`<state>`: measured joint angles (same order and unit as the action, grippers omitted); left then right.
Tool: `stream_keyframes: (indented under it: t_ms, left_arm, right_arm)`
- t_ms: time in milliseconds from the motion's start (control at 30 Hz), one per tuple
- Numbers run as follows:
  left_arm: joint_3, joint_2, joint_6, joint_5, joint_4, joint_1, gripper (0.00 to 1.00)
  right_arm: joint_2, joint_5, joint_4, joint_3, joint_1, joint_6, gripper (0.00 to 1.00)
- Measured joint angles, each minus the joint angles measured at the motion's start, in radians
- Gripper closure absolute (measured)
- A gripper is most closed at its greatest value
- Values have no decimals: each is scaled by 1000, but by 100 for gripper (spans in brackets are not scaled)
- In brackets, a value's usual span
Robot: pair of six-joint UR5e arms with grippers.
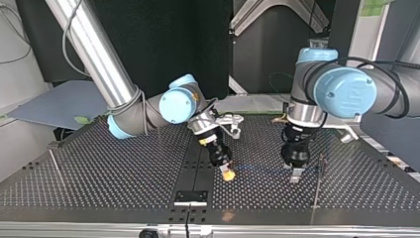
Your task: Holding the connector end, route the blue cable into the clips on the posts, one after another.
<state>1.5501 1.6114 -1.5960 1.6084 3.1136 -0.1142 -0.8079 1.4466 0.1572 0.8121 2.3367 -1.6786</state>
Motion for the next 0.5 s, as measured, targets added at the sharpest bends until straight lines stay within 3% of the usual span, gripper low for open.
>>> stream_keyframes:
  t_ms: [333,500]
  left_arm:
    - [-79,76,13,50,19,-31,0]
    - [-89,109,13,78,17,-30,0]
  right_arm:
    - [0,-1,-2,0,3,0,100]
    - [-1,-1,-3,0,1,2,100]
